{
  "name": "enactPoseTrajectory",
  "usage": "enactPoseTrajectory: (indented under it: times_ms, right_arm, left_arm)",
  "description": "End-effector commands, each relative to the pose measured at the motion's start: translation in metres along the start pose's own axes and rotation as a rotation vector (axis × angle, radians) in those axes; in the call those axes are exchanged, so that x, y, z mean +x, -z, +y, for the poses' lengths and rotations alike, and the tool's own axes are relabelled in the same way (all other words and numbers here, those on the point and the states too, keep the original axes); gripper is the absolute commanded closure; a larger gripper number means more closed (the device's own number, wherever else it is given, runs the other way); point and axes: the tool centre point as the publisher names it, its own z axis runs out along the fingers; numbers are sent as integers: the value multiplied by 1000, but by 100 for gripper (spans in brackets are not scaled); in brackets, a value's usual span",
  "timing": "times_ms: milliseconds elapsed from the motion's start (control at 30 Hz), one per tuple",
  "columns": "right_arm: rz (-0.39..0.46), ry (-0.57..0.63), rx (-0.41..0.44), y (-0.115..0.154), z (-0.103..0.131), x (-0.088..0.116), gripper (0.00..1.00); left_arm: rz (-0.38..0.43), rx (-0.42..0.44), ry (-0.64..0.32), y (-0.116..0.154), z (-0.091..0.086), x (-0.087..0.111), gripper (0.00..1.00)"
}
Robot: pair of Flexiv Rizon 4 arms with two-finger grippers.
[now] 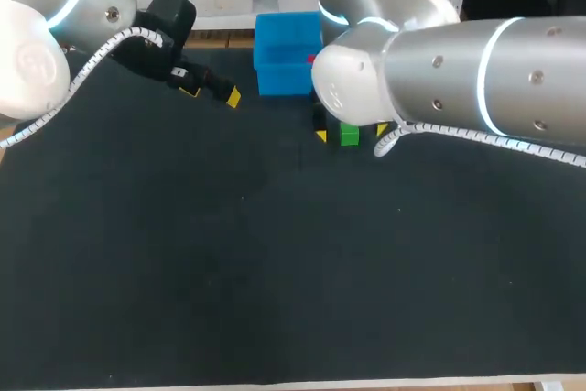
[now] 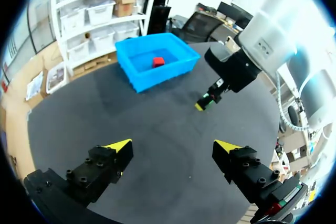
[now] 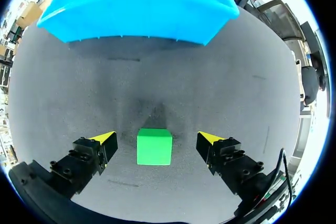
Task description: Use the left arm to pick the red cube and place it into the blue plastic box first, then use the right arm to grasp the green cube and put it into the same blue plastic box after the first action is fully finished.
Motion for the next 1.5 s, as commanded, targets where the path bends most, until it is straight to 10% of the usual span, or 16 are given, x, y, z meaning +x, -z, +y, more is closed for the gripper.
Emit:
enactPoseTrajectory:
  times_ms: [33,100,167,1000,1500]
  right_arm:
    - [-19,0,-1,-3,0,4,0]
    - [-15,1,-1,-4,0,4,64]
    - [-9,3,-1,-5,0,4,100]
    - [4,43,64,21,-13,7,100]
    - [-82,108,54,81,-27,-7,100]
  left_arm:
    - [-4,6,-4,0,2,1,0]
    - [-4,6,-4,0,2,1,0]
    - [-4,6,-4,0,2,1,0]
    - [-4,6,-4,0,2,1,0]
    - [-4,6,-4,0,2,1,0]
